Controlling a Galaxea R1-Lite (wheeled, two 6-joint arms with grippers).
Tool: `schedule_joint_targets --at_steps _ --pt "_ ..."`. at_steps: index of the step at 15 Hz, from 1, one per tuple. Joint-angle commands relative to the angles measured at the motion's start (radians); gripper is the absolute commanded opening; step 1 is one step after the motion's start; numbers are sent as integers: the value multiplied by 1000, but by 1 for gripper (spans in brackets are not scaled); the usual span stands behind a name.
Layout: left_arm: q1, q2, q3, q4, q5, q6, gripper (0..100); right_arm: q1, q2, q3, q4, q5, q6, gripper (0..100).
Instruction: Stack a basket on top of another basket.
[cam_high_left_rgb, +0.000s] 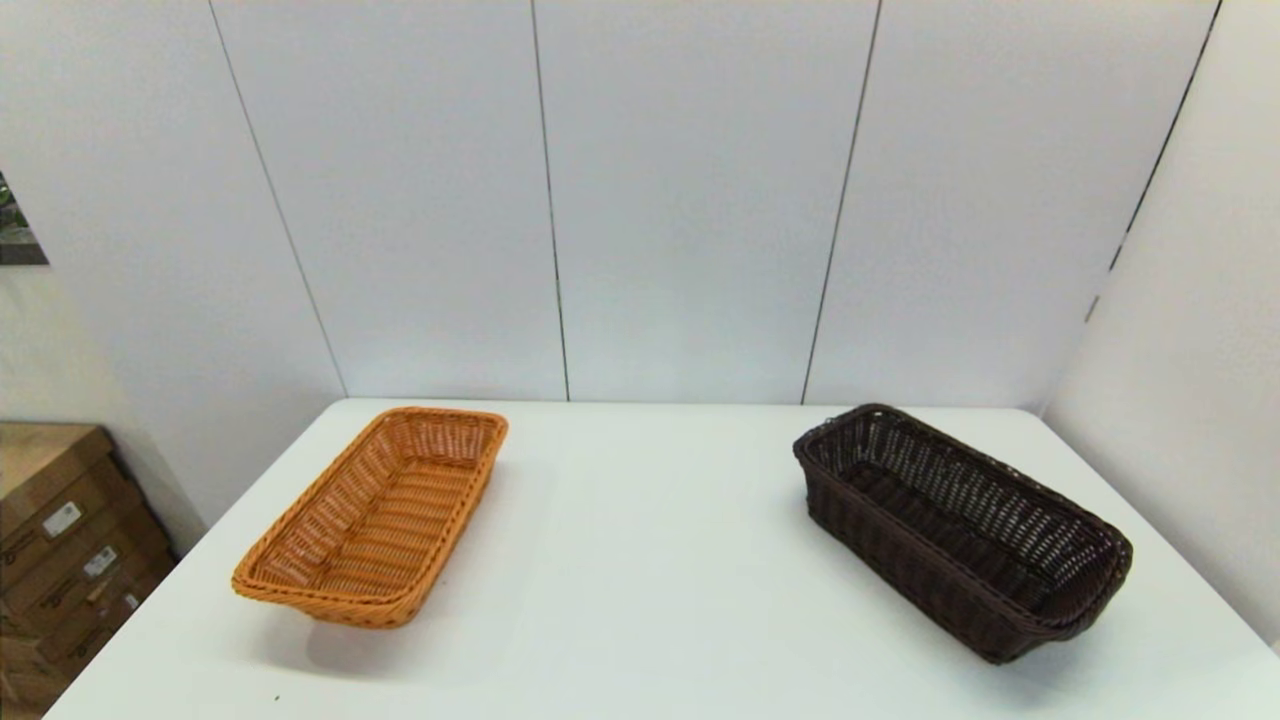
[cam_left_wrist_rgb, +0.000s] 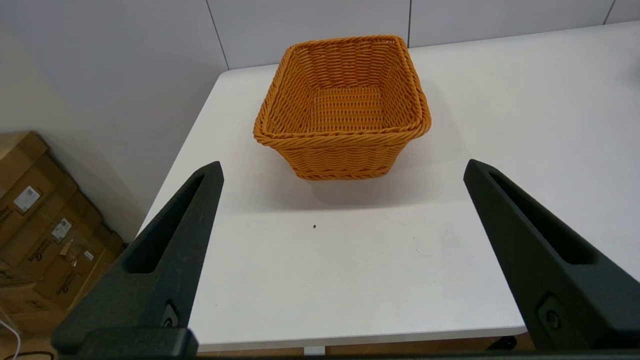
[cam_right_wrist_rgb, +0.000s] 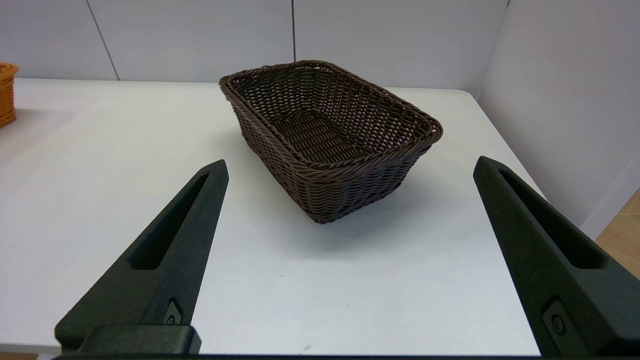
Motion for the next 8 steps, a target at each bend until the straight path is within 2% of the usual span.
schedule_joint_targets --at_steps 1,8 --pt "0 -2 0 0 0 0 100 0 0 -1 0 0 0 100" --pt "0 -2 1 0 -2 2 100 0 0 -1 0 0 0 100"
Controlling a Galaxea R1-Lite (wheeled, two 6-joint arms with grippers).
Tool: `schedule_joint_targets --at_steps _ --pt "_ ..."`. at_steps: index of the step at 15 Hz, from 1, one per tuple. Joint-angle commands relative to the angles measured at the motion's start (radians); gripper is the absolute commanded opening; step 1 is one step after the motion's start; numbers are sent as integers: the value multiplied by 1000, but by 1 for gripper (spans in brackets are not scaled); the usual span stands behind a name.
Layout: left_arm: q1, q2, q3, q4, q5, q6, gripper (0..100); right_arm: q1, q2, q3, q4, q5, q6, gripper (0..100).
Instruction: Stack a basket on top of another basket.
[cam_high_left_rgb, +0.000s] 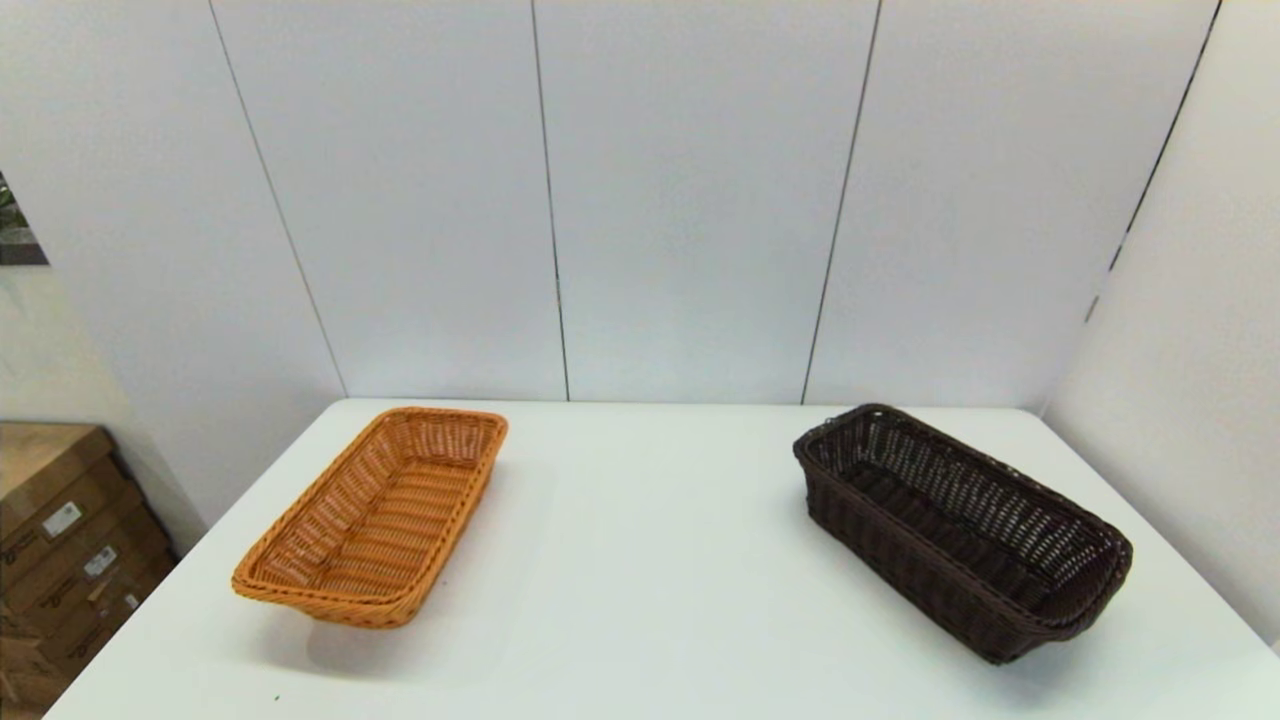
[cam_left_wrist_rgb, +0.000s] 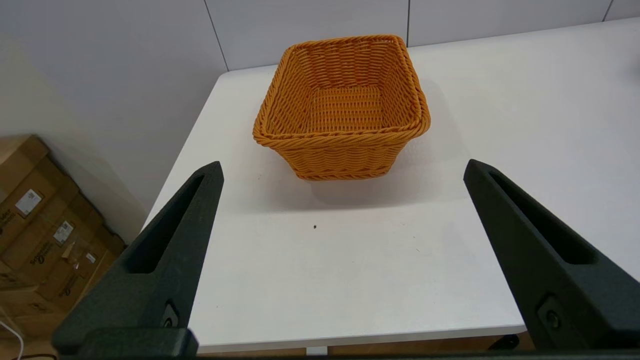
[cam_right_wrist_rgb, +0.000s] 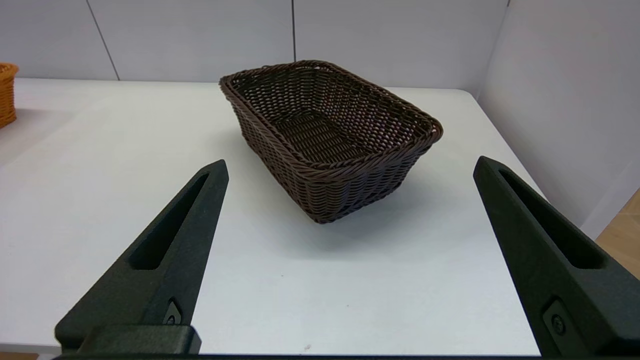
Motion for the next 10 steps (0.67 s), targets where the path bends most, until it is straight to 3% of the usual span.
schedule_joint_targets --at_steps 1,10 --pt "0 -2 1 0 3 -8 100 0 0 1 0 1 0 100" --pt "0 -2 11 -27 0 7 100 0 0 0 0 1 0 100"
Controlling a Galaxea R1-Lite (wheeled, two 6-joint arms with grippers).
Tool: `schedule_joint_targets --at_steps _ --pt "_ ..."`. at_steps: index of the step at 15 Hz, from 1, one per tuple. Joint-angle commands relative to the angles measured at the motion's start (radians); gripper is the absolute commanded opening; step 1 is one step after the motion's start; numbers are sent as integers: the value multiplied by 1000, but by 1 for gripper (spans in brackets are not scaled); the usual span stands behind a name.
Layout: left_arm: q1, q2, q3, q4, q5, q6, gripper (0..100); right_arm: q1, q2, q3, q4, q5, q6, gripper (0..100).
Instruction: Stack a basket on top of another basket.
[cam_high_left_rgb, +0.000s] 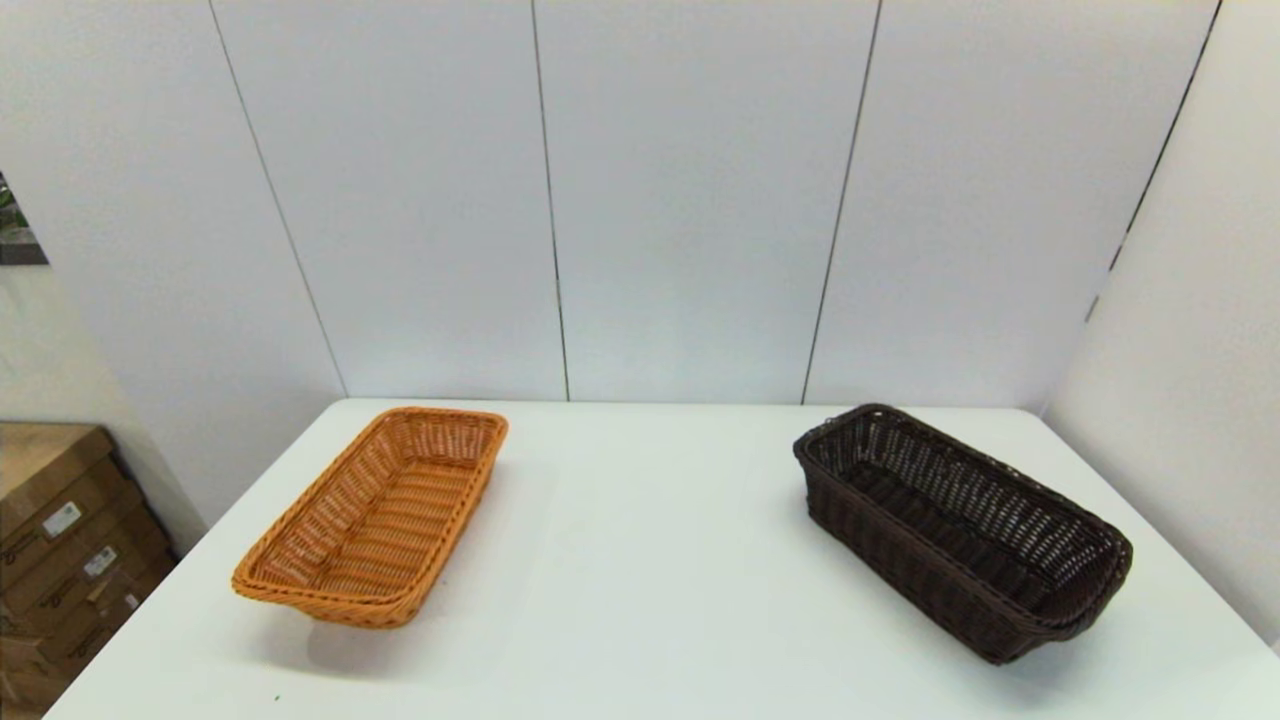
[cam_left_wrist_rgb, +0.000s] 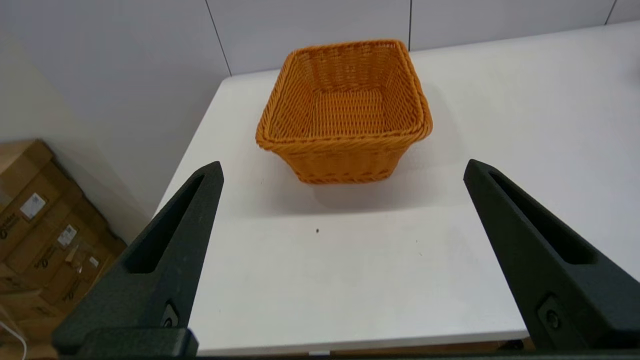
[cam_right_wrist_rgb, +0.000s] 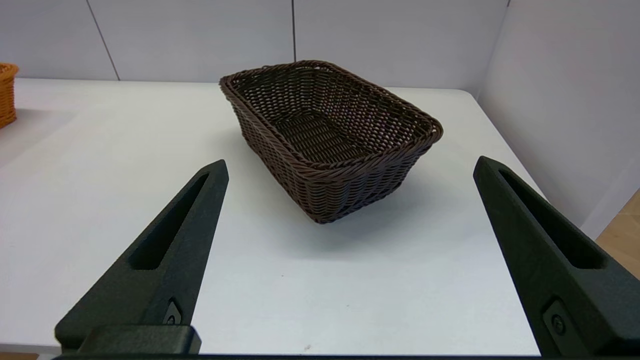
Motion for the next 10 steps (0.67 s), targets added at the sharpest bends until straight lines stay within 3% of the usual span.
schedule_joint_targets --at_steps 1,7,10 --pt "0 -2 -3 7 -10 0 100 0 0 0 0 0 0 100" --pt "0 21 -142 267 -41 3 100 0 0 0 0 0 0 100" --pt "0 162 -210 290 -41 1 100 0 0 1 0 0 0 100"
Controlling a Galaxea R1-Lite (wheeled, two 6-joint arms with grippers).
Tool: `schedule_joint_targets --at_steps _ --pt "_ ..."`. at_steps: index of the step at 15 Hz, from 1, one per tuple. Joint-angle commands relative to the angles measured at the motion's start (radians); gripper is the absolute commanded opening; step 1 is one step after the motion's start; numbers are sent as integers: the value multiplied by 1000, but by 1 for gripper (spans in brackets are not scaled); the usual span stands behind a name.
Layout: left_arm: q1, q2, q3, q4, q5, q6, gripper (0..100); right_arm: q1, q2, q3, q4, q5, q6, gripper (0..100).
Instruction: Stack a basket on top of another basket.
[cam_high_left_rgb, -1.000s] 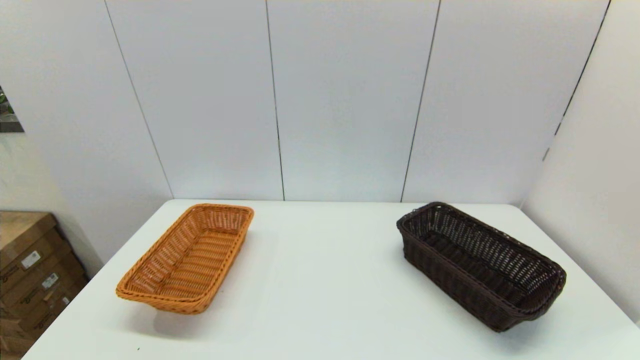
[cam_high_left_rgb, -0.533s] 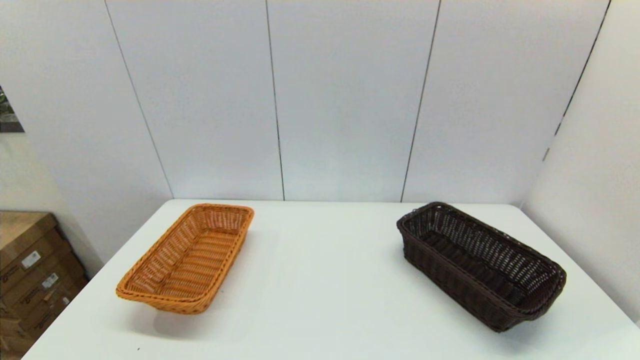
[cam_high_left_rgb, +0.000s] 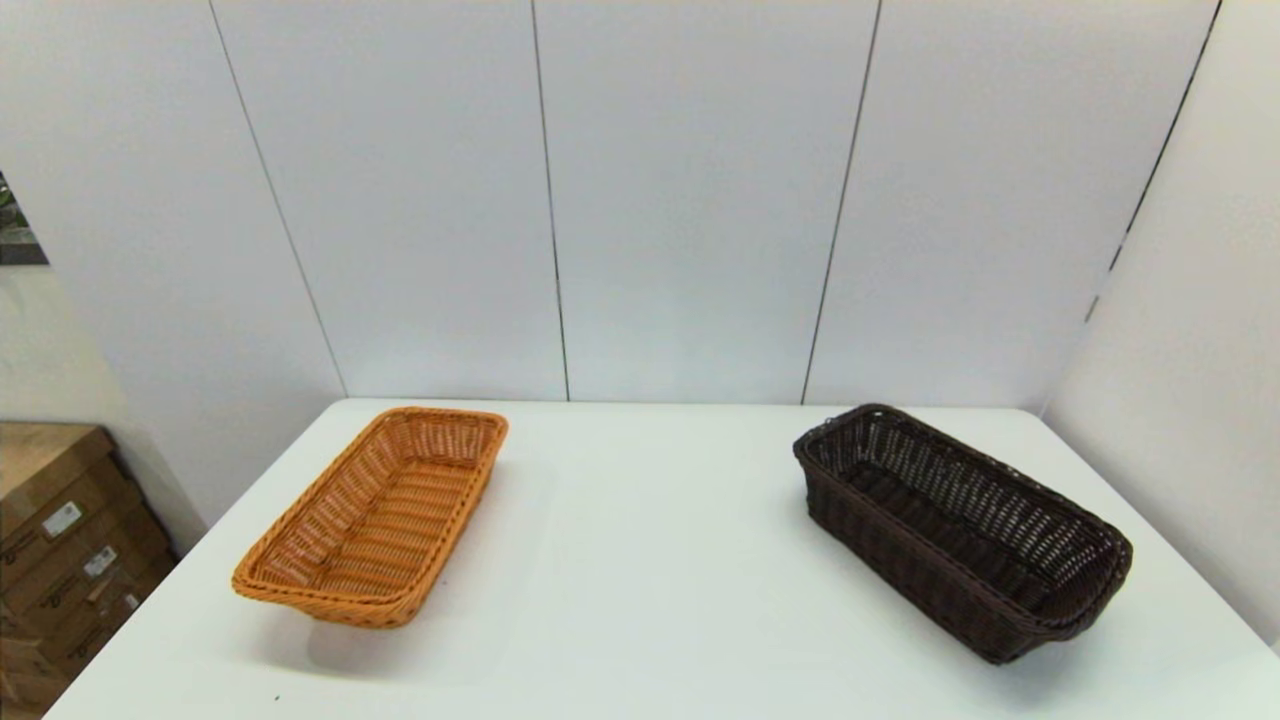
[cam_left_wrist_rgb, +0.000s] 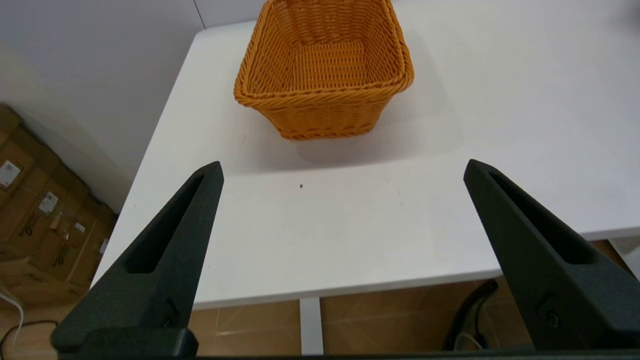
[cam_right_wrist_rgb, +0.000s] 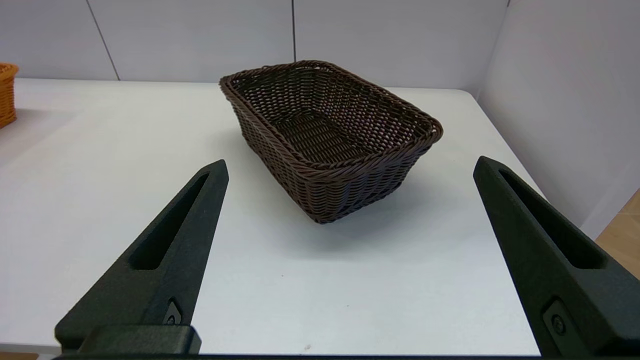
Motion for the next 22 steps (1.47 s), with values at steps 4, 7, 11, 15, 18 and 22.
schedule_joint_targets --at_steps 4,7,11,15,18,22 --pt "-2 519 -206 29 18 -14 100 0 0 1 0 1 -1 100" --pt "-2 767 -355 29 20 -90 100 0 0 0 0 1 -1 100" --pt "0 1126 -579 27 23 -275 100 0 0 0 0 1 -1 100" --pt "0 1389 -696 23 38 -534 100 0 0 0 0 1 -1 100" --pt "0 1452 -713 21 50 -697 100 0 0 0 0 1 -1 100" --pt "-5 1471 -699 0 129 -932 100 0 0 0 0 1 -1 100"
